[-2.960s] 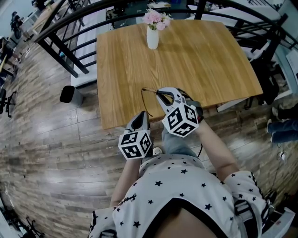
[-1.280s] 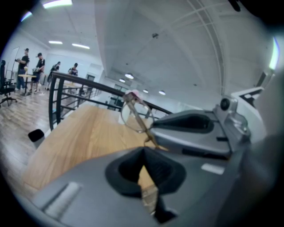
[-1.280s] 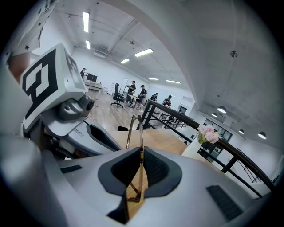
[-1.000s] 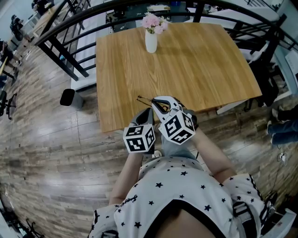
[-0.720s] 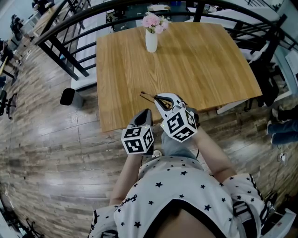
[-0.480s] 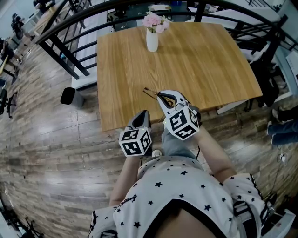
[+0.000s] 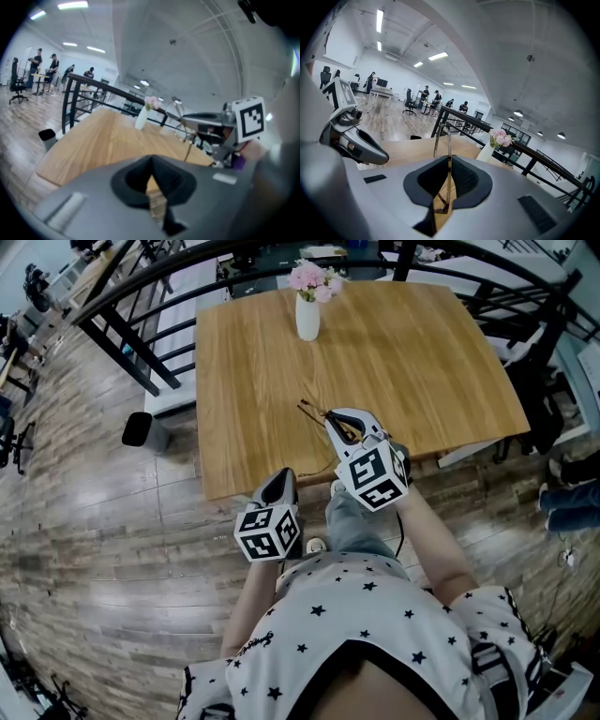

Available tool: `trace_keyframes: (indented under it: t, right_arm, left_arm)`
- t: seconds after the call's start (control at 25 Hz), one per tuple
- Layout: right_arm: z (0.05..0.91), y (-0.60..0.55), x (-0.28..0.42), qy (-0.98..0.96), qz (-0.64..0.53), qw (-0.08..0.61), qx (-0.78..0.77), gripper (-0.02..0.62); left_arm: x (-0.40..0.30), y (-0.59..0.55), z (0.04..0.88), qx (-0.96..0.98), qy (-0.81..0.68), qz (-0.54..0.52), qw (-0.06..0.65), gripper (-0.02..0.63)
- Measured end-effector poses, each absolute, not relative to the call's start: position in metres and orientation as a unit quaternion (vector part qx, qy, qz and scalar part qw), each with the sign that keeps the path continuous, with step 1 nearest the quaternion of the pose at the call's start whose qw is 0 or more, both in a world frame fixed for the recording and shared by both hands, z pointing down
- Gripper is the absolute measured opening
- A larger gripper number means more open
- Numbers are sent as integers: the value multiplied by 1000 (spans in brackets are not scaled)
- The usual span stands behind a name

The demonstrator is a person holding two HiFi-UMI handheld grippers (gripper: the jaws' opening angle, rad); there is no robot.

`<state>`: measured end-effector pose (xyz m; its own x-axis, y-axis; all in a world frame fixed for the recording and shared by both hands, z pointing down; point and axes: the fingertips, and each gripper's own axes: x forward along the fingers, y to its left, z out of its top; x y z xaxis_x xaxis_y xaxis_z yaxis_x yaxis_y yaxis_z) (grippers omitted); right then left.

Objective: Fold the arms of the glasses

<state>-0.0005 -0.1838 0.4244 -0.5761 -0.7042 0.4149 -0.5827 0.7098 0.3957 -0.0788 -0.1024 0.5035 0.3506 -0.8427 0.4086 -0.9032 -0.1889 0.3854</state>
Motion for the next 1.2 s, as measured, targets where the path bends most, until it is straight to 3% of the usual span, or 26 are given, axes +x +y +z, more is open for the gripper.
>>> trace_keyframes:
  t: [1.2]
  right_arm:
    - [395, -179, -16, -895, -110, 239, 361, 21]
  left_arm:
    - [-73, -100, 512, 768, -568, 63, 289, 8]
